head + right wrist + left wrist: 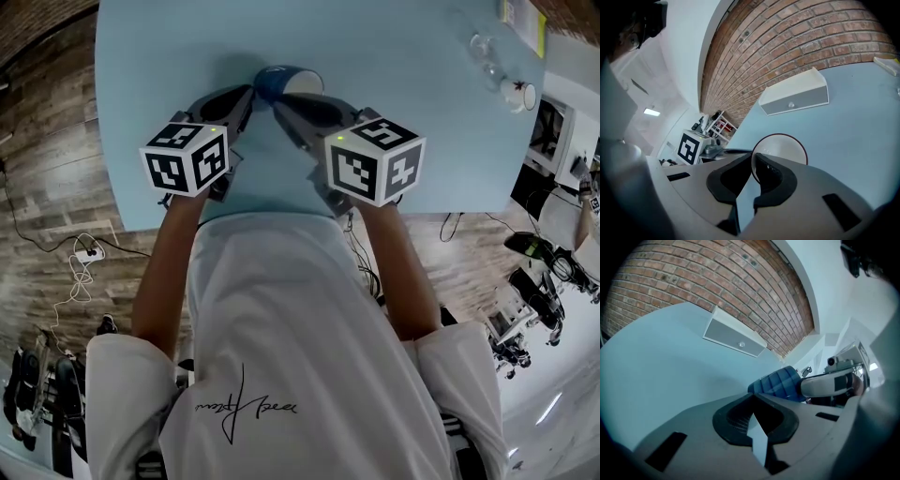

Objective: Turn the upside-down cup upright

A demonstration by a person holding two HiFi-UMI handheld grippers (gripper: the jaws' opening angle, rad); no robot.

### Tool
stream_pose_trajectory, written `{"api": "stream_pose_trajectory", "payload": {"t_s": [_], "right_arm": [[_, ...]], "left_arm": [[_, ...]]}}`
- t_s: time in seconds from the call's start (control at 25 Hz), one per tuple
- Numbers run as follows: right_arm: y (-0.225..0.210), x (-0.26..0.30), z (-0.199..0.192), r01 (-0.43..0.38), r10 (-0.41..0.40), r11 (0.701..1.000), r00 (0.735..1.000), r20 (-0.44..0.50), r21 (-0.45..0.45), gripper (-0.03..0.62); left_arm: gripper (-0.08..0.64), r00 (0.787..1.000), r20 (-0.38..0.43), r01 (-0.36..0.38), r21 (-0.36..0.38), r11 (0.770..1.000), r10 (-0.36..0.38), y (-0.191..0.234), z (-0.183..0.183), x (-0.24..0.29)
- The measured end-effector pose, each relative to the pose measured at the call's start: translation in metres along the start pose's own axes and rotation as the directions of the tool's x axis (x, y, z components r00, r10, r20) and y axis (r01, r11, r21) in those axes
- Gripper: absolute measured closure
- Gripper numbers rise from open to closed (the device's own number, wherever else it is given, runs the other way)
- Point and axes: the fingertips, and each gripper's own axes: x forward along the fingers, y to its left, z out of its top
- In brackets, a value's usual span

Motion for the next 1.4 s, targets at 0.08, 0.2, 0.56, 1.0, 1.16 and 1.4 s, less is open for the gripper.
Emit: {"api": "stream_pose_trajectory", "payload": {"t_s": [0.08,0.2,0.56,1.0,1.16,1.4], "right_arm": [[0.002,0.003,0.0,-0.008,0.008,1.0,1.0,-0.001,0.01,0.568],[0.004,0.004,0.002,-0.022,0.022,1.0,1.0,0.0,0.017,0.568],[0.015,0.015,0.003,-0.028,0.027,0.998,1.0,-0.014,-0.051,0.569],[0.022,0.02,0.014,-0.039,0.038,0.995,0.999,-0.007,-0.09,0.569],[0.023,0.02,0.015,-0.031,0.032,0.996,0.999,0.006,-0.086,0.569],[0.022,0.015,0.015,-0.032,0.034,0.996,0.999,0.021,-0.078,0.569]], "left_arm": [[0.551,1.0,0.001,0.002,-0.006,1.0,-0.002,0.002,0.0,0.0],[0.551,1.0,0.004,0.002,-0.009,1.0,-0.002,0.001,0.001,0.0],[0.551,1.0,0.009,0.005,-0.024,1.0,-0.005,0.004,-0.002,-0.005],[0.551,1.0,0.026,-0.011,-0.034,0.999,0.012,0.011,0.004,-0.013],[0.551,0.999,0.036,-0.008,-0.036,0.999,0.01,0.011,0.004,-0.017],[0.552,0.998,0.066,0.007,-0.027,1.0,-0.005,0.0,0.011,-0.025]]}}
